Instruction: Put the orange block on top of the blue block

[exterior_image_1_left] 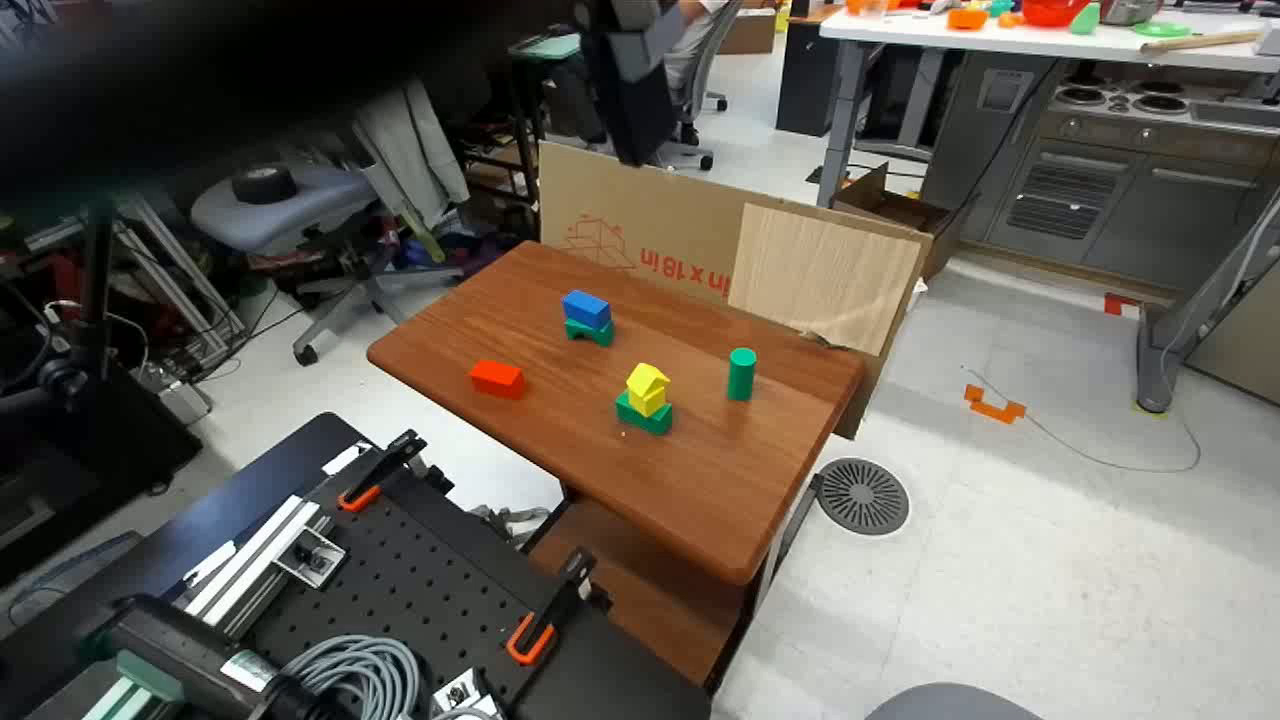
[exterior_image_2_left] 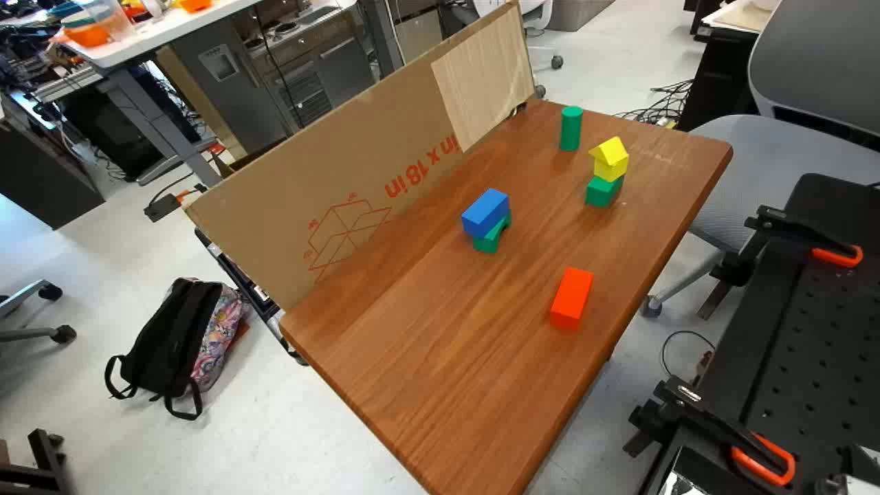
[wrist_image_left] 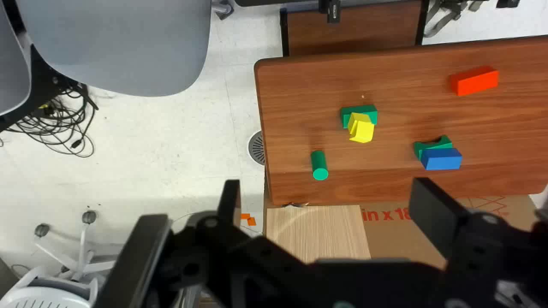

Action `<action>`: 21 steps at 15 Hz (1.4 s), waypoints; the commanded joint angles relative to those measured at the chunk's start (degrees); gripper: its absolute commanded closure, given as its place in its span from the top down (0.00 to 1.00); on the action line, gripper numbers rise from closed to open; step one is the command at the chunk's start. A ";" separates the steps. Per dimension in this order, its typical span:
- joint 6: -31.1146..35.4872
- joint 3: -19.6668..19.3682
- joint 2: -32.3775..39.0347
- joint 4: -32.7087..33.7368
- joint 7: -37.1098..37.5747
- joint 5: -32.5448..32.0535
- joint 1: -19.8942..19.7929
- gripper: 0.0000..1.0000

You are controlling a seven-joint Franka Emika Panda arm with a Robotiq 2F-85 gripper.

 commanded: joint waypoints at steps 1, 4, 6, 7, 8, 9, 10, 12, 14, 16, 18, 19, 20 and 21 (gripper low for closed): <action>-0.08 0.11 0.05 0.13 -0.07 0.11 -0.11 1.00; -0.08 0.11 0.04 0.20 -0.07 0.11 -0.11 1.00; -0.08 0.11 0.04 0.20 -0.06 0.11 -0.11 1.00; -0.08 0.11 0.04 0.20 -0.06 0.11 -0.11 1.00; -0.08 0.11 0.04 0.20 -0.06 0.11 -0.11 1.00; -0.08 0.11 0.04 0.20 -0.06 0.11 -0.11 1.00; -0.08 0.11 0.04 0.20 -0.06 0.11 -0.11 1.00; -0.08 0.11 0.04 0.20 -0.06 0.11 -0.11 1.00; -0.08 0.11 0.04 0.20 -0.06 0.11 -0.11 1.00; -0.08 0.11 0.04 0.20 -0.06 0.11 -0.11 1.00; 3.01 1.65 1.50 -1.89 1.31 -1.04 0.00 1.00; 3.99 2.17 2.11 -2.58 1.75 -1.07 0.17 1.00; 5.75 2.70 2.86 -3.54 2.14 -1.12 0.33 1.00; 7.21 3.40 4.00 -4.45 2.53 -1.08 0.62 1.00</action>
